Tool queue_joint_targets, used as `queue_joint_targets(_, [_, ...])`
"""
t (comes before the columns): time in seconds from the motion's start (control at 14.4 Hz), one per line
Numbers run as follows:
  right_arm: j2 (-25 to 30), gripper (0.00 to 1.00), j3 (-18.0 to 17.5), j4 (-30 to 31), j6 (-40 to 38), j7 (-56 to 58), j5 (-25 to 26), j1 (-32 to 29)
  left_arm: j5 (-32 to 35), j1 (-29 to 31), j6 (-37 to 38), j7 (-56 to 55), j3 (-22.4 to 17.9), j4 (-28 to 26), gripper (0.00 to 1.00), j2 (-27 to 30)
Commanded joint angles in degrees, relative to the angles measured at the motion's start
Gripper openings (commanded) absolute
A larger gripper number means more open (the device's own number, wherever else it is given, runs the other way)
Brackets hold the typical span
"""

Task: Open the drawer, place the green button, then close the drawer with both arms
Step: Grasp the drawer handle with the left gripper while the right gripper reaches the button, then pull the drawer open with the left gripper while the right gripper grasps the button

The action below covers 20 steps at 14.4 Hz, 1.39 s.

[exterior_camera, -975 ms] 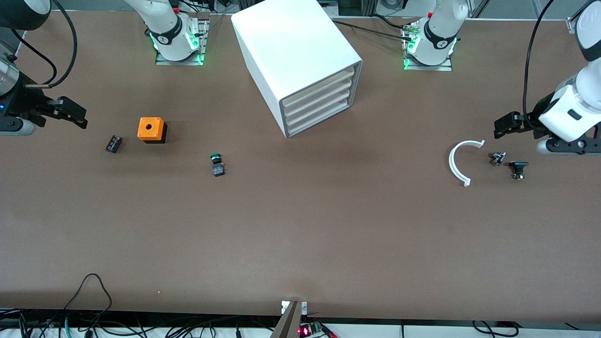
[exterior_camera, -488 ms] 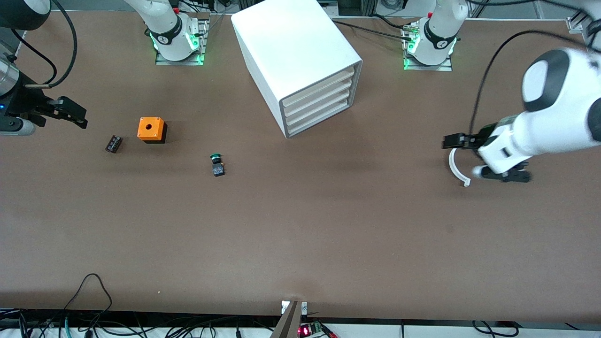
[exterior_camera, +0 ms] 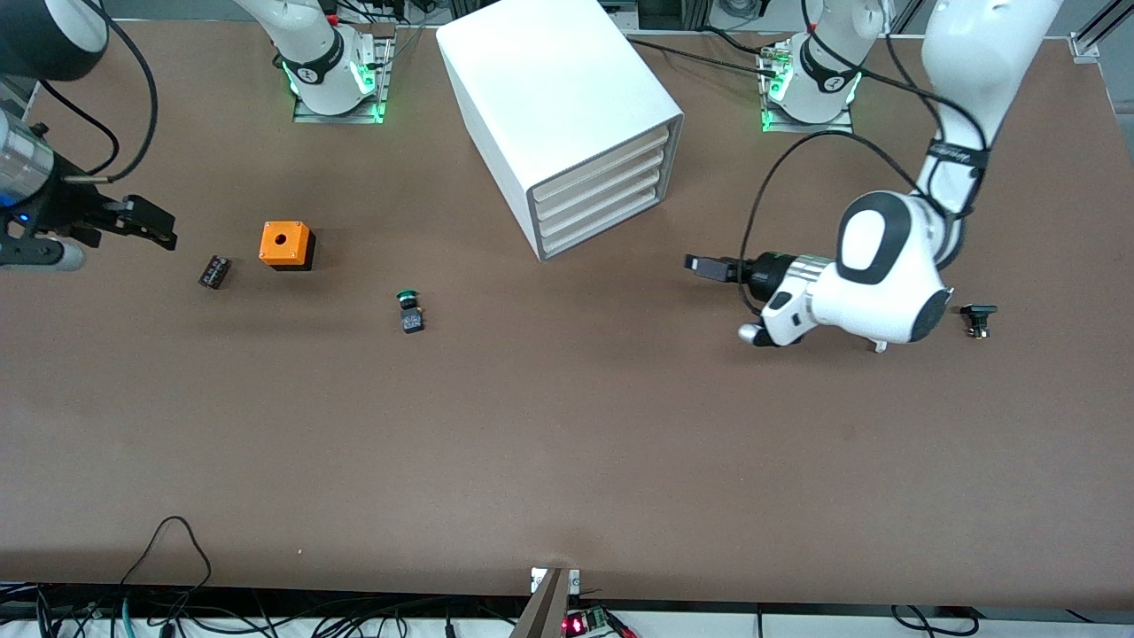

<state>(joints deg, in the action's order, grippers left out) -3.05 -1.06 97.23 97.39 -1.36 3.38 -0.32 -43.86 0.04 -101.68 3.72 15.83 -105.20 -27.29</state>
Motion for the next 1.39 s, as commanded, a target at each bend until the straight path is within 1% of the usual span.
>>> queue_joint_targets(0.0, [-3.5,1.0,-0.2,-0.9,2.2,-0.8,-1.0,1.6,-8.4,0.0,-0.5,11.4,1.9,-2.2,1.0,-3.5])
queue_joint_targets(0.21, [-6.9,1.0,-0.3,-1.0,3.9,-0.9,-0.9,4.5,-15.4,-2.2,-5.5,25.4,2.9,-8.1,1.0,-6.1])
queue_joint_targets(0.35, [-8.9,1.0,-0.3,-0.6,6.3,-1.3,-1.0,6.6,-17.0,-2.8,-8.5,30.2,4.1,-10.5,1.0,-7.0])
queue_joint_targets(0.49, [-10.3,1.0,-0.3,0.8,9.0,-1.3,-1.0,9.5,-17.0,-2.9,-8.9,30.3,5.4,-11.8,1.0,-7.0])
queue_joint_targets(0.63, [-11.4,1.0,-0.7,4.2,13.2,-1.2,-1.0,11.6,-17.0,-3.2,-9.0,30.3,6.8,-13.4,0.99,-6.8])
queue_joint_targets(0.77, [-13.6,1.0,-3.7,5.8,15.9,-0.9,-0.9,11.9,-17.0,-3.2,-9.6,30.3,7.5,-15.4,0.98,-6.5])
queue_joint_targets(0.84, [-14.3,1.0,-4.6,6.2,16.9,-1.2,-1.0,12.0,-17.0,-3.2,-11.0,30.4,8.2,-16.6,0.93,-6.5])
queue_joint_targets(0.98, [-16.2,1.0,-5.6,6.6,17.9,-1.2,-0.9,12.7,-17.0,-3.2,-14.3,30.6,10.4,-18.5,0.7,-6.5])
queue_joint_targets(1.04, [-17.1,1.0,-6.0,7.3,19.9,-1.1,-0.9,13.0,-17.1,-3.2,-14.7,30.6,11.1,-18.7,0.49,-6.5])
queue_joint_targets(1.11, [-17.6,1.0,-6.1,9.0,22.8,-1.1,-0.9,13.0,-17.2,-3.2,-14.7,30.6,11.3,-19.0,0.35,-6.5])
queue_joint_targets(1.18, [-17.9,1.0,-6.1,11.4,26.1,-1.1,-0.9,13.2,-17.2,-3.2,-14.7,30.6,11.3,-19.4,0.16,-6.4])
queue_joint_targets(1.25, [-18.0,1.0,-6.1,14.1,30.3,-1.1,-0.9,13.5,-17.2,-3.1,-14.5,30.6,11.3,-19.5,0.0,-6.2])
queue_joint_targets(1.32, [-18.0,1.0,-6.1,16.3,33.4,-1.1,-0.9,13.8,-17.2,-3.0,-14.5,30.3,11.3,-19.5,0.0,-6.2])
